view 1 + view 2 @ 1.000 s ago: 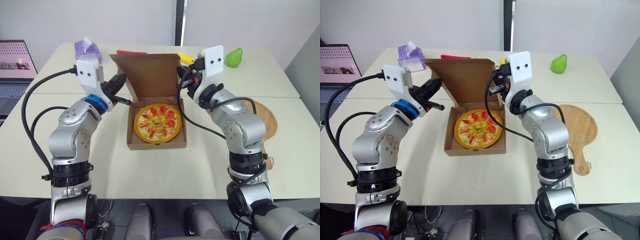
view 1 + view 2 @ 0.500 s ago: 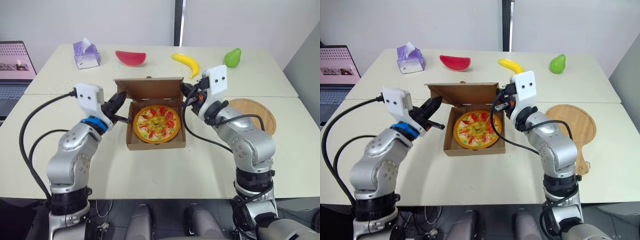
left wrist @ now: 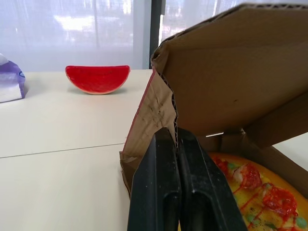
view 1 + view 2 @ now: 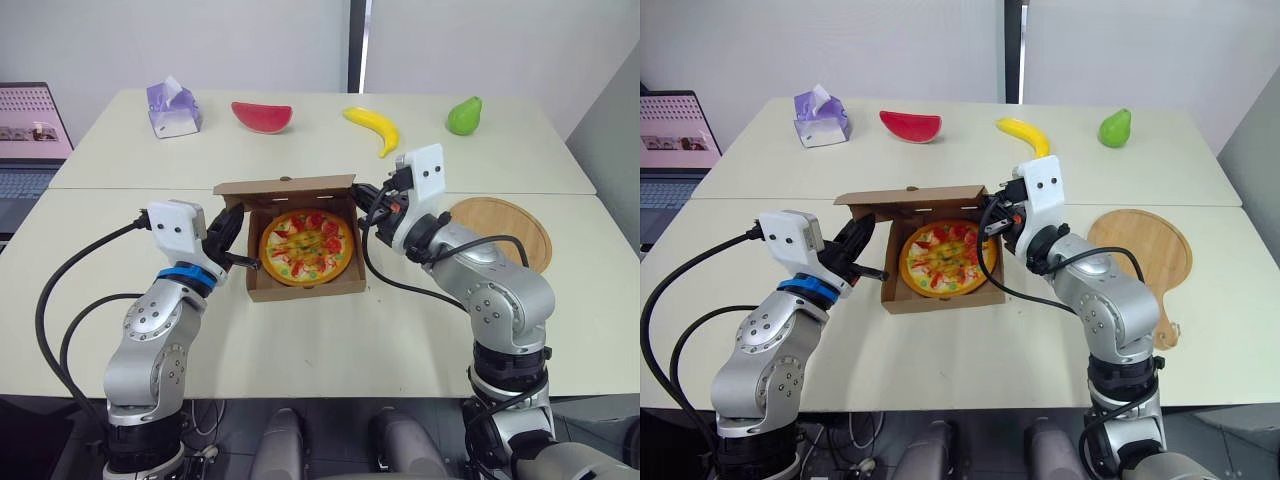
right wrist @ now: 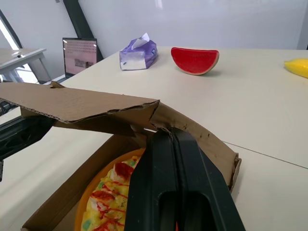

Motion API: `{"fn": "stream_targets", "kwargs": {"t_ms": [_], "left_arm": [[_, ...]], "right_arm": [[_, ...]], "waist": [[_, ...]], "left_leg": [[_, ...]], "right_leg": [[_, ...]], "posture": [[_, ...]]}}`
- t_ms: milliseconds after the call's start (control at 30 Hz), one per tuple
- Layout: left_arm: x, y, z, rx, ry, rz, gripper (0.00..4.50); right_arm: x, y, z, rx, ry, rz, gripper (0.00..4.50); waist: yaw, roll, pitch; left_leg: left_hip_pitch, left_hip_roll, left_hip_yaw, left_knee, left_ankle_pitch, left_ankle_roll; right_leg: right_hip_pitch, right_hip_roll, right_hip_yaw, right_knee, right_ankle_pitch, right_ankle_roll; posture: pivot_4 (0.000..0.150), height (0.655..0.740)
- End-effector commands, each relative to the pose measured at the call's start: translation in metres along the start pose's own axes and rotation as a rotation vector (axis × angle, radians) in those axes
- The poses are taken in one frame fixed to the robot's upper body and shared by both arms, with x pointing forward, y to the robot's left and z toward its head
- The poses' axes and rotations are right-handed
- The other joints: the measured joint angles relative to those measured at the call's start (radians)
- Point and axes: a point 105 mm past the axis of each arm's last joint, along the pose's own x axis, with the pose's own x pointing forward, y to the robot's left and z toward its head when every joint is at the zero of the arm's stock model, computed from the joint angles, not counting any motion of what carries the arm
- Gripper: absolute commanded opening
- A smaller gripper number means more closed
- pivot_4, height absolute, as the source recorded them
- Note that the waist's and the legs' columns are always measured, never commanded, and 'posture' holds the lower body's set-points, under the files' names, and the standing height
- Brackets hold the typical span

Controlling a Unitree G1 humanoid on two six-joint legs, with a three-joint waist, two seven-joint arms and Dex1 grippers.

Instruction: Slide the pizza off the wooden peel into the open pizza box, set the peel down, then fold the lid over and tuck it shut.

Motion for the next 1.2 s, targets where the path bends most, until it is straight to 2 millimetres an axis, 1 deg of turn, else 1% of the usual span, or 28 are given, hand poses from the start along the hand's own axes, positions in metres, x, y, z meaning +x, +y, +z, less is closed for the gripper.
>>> {"fn": "stream_targets", "kwargs": {"t_ms": [33,267,400,633,767,900,1200], "left_arm": [[-0.002,0.005,0.020,0.049,-0.064,0.009,0.00],[-0.011,0.025,0.026,0.107,-0.047,0.120,0.00],[-0.016,0.025,0.023,0.121,-0.035,0.154,0.00],[-0.019,0.031,0.028,0.152,-0.050,0.219,0.00],[-0.017,0.031,0.027,0.138,-0.043,0.210,0.00],[-0.015,0.021,0.024,0.113,-0.033,0.146,0.00],[-0.005,0.032,0.041,0.146,-0.059,0.148,0.00]], "right_arm": [[-0.001,0.007,0.009,-0.015,-0.039,0.024,0.01],[0.002,0.002,0.015,-0.023,-0.065,-0.001,0.01],[0.003,0.001,0.016,-0.026,-0.071,-0.005,0.01],[0.004,-0.001,0.015,-0.023,-0.065,-0.004,0.01],[0.006,0.001,0.015,-0.020,-0.061,0.006,0.01],[0.007,0.002,0.016,-0.017,-0.059,0.009,0.01],[0.010,0.000,0.016,-0.019,-0.062,0.006,0.01]], "waist": [[0.000,0.000,0.000],[0.000,0.000,0.000],[0.000,0.000,0.000],[0.000,0.000,0.000],[0.000,0.000,0.000],[0.001,0.000,0.000],[0.001,0.000,0.000]], "left_leg": [[0.000,0.000,0.000,0.000,0.000,0.000],[0.000,0.000,0.000,0.000,0.000,0.000],[0.000,0.000,0.000,0.000,0.000,0.000],[0.000,0.000,0.000,0.000,0.000,0.000],[0.000,0.000,0.000,0.000,0.000,0.000],[0.000,0.000,0.000,0.000,0.000,0.000],[0.000,0.000,0.000,0.000,0.000,0.000]], "right_leg": [[0.000,0.000,0.000,0.000,0.000,0.000],[0.000,0.000,0.000,0.000,0.000,0.000],[0.000,0.000,0.000,0.000,0.000,0.000],[0.000,0.000,0.000,0.000,0.000,0.000],[0.000,0.000,0.000,0.000,0.000,0.000],[0.000,0.000,0.000,0.000,0.000,0.000],[0.000,0.000,0.000,0.000,0.000,0.000]], "posture": [[0.150,0.7400],[0.150,0.7400],[0.150,0.7400],[0.150,0.7400],[0.150,0.7400],[0.150,0.7400],[0.150,0.7400]]}}
